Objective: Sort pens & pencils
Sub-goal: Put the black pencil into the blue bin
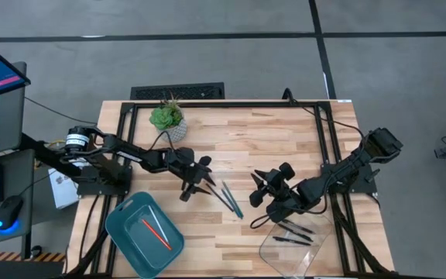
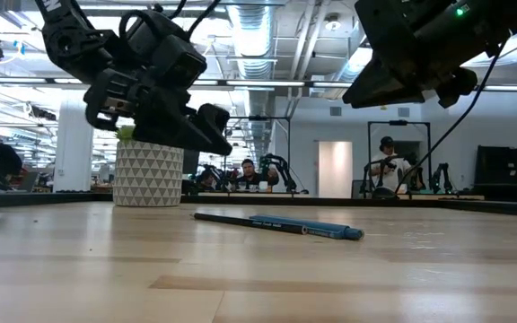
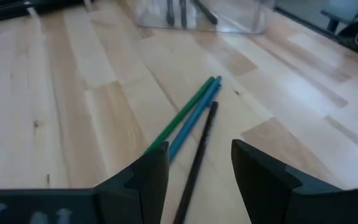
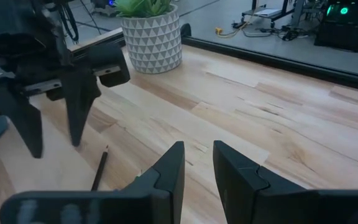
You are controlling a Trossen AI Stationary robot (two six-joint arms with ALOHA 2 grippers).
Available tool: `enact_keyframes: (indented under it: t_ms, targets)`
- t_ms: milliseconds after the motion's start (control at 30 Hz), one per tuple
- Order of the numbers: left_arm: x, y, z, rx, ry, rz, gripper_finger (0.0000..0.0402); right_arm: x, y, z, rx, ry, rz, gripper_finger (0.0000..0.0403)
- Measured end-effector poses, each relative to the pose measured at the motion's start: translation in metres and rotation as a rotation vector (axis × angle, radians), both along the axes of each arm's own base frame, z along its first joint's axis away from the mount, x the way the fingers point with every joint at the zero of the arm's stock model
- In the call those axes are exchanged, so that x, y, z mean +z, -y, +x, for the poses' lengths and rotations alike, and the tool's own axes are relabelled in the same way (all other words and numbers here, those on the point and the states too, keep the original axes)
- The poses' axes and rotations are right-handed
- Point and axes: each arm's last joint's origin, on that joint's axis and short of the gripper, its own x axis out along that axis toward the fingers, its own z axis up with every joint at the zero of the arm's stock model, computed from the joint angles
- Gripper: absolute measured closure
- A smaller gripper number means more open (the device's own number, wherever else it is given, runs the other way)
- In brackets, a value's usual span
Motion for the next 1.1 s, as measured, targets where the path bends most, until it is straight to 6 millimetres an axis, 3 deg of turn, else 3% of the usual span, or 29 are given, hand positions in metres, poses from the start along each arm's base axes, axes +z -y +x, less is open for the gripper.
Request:
enact_keyframes:
  t_ms: [300, 633, 1100]
  targets:
    - [0.002, -0.001, 0.002, -0.007, 0.029, -0.025, 0.0236, 0.0, 0.0, 0.0, 0.0, 0.0, 0.0, 0.0295]
    - [-0.031, -0.005, 0.025, -0.019, -0.028, -0.045, 0.0236, 0.0, -0.001, 0.0, 0.003, -0.004, -0.003, 0.0295]
    - [-0.048, -0.005, 0.02, -0.006, -0.168, -0.015, 0.0236, 0.0, 0.0, 0.0, 0.002, -0.005, -0.003, 0.0295]
